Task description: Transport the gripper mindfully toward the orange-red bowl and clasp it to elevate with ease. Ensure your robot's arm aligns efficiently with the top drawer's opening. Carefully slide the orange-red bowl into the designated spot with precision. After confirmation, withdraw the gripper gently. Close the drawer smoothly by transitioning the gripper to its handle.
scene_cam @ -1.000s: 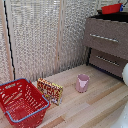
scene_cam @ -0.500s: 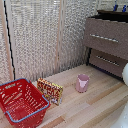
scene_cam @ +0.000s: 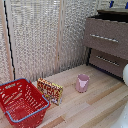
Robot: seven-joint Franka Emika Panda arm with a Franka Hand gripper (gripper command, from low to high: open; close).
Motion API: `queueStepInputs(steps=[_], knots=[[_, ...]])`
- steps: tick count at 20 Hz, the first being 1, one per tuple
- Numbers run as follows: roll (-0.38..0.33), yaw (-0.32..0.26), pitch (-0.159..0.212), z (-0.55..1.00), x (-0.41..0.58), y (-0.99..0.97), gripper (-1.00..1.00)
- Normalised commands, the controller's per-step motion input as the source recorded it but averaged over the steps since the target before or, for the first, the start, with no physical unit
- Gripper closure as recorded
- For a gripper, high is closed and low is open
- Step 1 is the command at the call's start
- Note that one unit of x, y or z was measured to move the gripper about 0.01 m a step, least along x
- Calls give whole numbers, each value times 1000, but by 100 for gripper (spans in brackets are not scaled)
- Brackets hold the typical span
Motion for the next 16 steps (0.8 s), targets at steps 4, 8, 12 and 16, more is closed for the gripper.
queueStepInputs(steps=[4,8,12,16], knots=[[-202,274,41,79,-181,-1,-100],[-236,248,61,144,-238,0,-100],[-284,211,59,118,-228,0,-100],[-354,151,61,16,-213,16,-100]])
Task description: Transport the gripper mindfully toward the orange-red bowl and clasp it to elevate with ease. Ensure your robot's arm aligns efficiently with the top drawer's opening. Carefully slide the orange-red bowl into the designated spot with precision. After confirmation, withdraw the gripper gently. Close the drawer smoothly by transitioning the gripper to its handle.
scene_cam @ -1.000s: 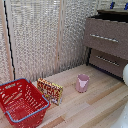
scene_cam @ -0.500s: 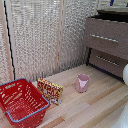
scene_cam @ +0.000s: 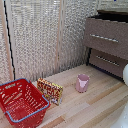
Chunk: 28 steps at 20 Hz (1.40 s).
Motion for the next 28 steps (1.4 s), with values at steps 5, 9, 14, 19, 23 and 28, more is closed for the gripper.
queueStepInputs(steps=[5,9,14,19,23,28], knots=[[-373,148,80,-35,-205,27,-100],[-372,122,99,-188,-97,155,-100],[-348,81,132,-281,-41,357,-100],[-329,59,150,-317,-41,454,-100],[-344,58,160,-267,-76,419,-100],[-355,53,159,-266,-74,407,-100]])
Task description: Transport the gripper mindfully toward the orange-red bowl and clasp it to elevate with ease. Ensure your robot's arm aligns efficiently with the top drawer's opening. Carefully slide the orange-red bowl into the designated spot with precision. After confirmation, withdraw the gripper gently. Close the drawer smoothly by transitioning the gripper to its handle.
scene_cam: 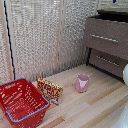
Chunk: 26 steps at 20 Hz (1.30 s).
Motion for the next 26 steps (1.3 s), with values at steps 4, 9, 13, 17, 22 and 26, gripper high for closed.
queueStepInputs(steps=[4,9,13,17,22,26], knots=[[-359,51,155,-281,-64,406,-100],[-359,54,152,-292,-52,401,-100],[-357,85,159,-266,-37,314,-100],[-356,107,161,-256,-22,255,-100],[-350,163,99,-382,58,133,-100],[-343,183,117,-321,11,51,-100]])
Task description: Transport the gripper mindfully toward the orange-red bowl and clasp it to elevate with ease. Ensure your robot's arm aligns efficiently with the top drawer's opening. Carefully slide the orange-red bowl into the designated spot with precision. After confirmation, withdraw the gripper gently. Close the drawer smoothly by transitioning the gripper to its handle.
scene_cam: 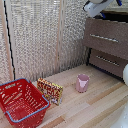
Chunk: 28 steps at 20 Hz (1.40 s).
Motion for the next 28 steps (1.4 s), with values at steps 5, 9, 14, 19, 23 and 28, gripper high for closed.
queueStepInputs(steps=[5,9,14,19,23,28], knots=[[-335,184,150,-265,-24,37,-100],[-333,185,173,-227,-97,30,-100],[-335,148,133,-353,34,178,-100],[-313,86,60,-585,251,459,-100],[-312,81,63,-574,252,459,-100],[-246,177,73,-414,107,-101,-100]])
